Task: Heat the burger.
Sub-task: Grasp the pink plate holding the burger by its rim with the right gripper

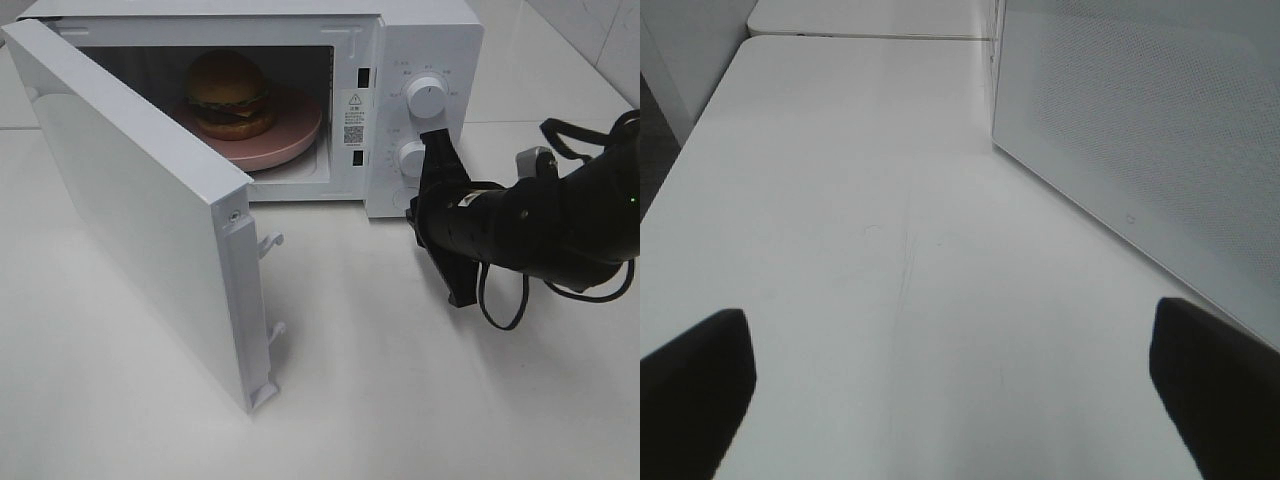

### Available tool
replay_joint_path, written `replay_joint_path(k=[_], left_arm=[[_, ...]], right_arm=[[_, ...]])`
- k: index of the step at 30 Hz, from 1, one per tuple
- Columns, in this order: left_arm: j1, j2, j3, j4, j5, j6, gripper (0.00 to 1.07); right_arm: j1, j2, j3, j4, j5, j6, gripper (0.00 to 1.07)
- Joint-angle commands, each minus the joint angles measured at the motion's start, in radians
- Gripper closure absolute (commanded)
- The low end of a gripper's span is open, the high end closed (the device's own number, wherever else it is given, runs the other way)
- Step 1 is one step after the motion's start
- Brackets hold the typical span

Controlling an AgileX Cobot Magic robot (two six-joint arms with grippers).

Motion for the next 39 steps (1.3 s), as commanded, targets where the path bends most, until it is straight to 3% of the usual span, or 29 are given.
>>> replay_joint_path(k=[1, 7, 9, 12, 18, 31, 39], left_arm=[[0.002, -0.019, 0.003, -0.004, -0.013, -0.008, 0.06], [0.002, -0.019, 0.003, -0.004, -0.013, -0.008, 0.06], [0.002, -0.019, 0.003, -0.004, -0.013, -0.008, 0.06], [0.002, -0.019, 0.003, -0.004, -0.013, -0.008, 0.06], [0.002, -0.019, 0.003, -0.004, -0.013, -0.008, 0.06], [0.002, -0.019, 0.003, -0.004, -0.013, -0.008, 0.06], [0.002, -0.019, 0.003, -0.004, -0.013, -0.008, 0.06]], right_arm=[[-0.005, -0.062, 0.009, -0.011, 0.134, -0.181, 1.07], [-0.005, -0.116, 0.009, -0.011, 0.290, -0.429, 1.07], [-0.008, -0.155, 0.009, -0.011, 0.402, -0.641, 1.07], [-0.008, -0.176, 0.008, -0.016, 0.481, -0.772, 1.07], [-0.008, -0.189, -0.013, -0.040, 0.591, -0.898, 1.07], [-0.008, -0.237, -0.148, -0.433, 1.022, -1.128, 1.06], [-0.008, -0.237, -0.204, -0.489, 1.197, -1.435, 1.04]])
